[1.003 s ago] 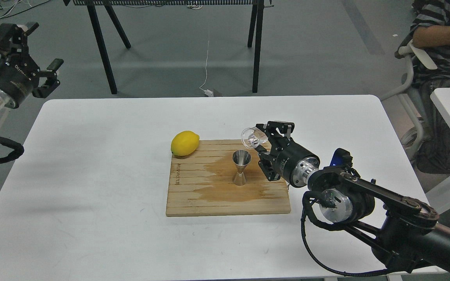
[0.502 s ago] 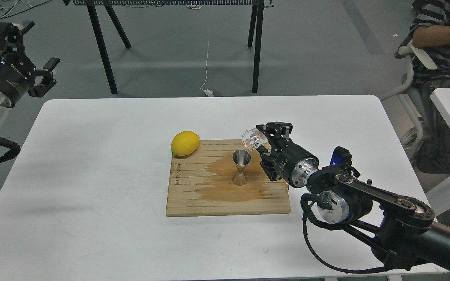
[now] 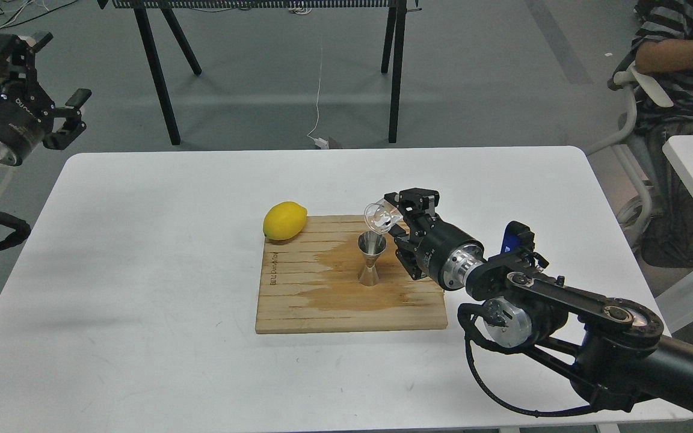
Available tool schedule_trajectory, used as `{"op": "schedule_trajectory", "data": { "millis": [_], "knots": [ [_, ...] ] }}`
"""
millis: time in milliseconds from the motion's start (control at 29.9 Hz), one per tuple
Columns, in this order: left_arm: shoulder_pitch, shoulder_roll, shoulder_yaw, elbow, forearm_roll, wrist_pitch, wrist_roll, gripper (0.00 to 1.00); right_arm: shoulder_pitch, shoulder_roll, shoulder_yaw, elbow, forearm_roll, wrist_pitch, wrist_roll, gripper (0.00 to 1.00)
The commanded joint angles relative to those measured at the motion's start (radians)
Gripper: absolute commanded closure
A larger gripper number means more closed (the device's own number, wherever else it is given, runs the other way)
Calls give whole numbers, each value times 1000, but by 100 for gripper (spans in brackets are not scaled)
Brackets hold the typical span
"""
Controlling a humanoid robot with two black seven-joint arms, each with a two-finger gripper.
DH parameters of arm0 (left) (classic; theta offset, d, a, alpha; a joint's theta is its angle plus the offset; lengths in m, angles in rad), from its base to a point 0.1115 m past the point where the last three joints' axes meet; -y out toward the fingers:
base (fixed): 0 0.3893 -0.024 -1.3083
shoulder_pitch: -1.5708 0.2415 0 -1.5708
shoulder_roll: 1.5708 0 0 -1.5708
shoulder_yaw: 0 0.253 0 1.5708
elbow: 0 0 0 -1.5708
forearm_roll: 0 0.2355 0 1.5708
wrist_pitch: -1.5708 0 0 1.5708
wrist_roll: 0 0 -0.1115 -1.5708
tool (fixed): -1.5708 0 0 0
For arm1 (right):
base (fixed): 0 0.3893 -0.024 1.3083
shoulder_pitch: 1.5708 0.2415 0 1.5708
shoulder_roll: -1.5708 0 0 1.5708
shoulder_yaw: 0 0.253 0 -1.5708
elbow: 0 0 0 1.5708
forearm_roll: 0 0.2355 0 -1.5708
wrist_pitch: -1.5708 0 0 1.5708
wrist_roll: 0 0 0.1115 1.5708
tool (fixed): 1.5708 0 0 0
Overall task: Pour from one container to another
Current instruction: 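Tilt the glass cup over the jigger with the right gripper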
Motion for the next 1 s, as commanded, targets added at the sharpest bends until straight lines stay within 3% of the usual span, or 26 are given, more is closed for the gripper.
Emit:
{"op": "schedule_trajectory", "data": {
  "millis": [0,970],
  "knots": [
    [0,0,0,0,0,0,0,1,5,-2,-2,0,-18,0,-1,87],
    [0,0,-2,0,0,0,0,1,48,-11,-64,-21,-116,4,5,86]
  ]
}}
